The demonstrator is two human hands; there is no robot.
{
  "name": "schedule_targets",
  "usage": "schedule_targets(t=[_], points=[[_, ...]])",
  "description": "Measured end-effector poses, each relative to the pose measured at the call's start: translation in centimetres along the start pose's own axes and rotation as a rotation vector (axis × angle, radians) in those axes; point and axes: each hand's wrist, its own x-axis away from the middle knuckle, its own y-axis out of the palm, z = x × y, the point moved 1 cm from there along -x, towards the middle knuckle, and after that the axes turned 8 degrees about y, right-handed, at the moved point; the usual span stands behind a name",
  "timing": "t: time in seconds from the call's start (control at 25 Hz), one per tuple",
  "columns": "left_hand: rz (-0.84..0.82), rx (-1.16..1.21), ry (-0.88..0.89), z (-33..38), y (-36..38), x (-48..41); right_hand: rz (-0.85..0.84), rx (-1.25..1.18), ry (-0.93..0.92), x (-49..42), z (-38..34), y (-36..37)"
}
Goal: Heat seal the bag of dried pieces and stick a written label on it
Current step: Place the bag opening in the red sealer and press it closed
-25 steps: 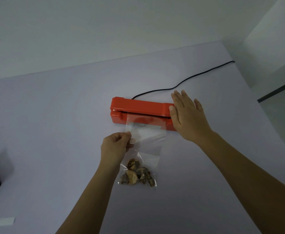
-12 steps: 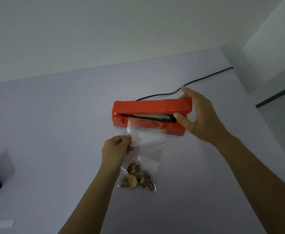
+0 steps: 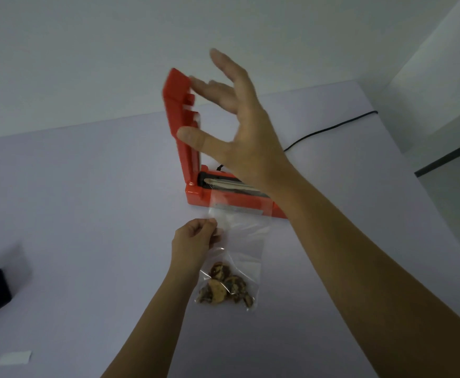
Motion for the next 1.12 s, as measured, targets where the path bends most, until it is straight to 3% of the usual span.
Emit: schedule_targets(t=[0.08,0.16,0.28,0.36,0.44,0.6,0.72,1.12], points=[[-0.001,-0.023,0.009,-0.3,0.1,-0.2,0.018,0.001,0.018,0.2,0.6,-1.0],[0.007,-0.076,0.043,-0.3,0.1,-0.1,0.293,-0.046,0.149,2.3,2.7,-2.7],[0.001,-0.019,0.209,0.1,-0.1,0.2,0.79,-0.107,0.54,8.2,7.0,-2.7],[-0.042,-0.052,0.373,0.5,-0.2,0.4,0.88,-0.169,0.802,11.6,9.2,-0.8],[-0.069,-0.281,0.533,1.1,0.0,0.2,0.81,-0.241,0.966,13.1,11.2,0.8],[-0.076,-0.618,0.722,2.2,0.7,-0.6,0.42,-0.281,1.044,12.5,12.2,1.9],[-0.097,-0.752,0.792,2.7,1.3,-0.7,0.416,-0.155,0.972,11.5,11.9,1.5],[-0.167,-0.884,0.723,3.9,1.8,-1.0,0.386,0.128,0.897,8.9,10.8,0.5]])
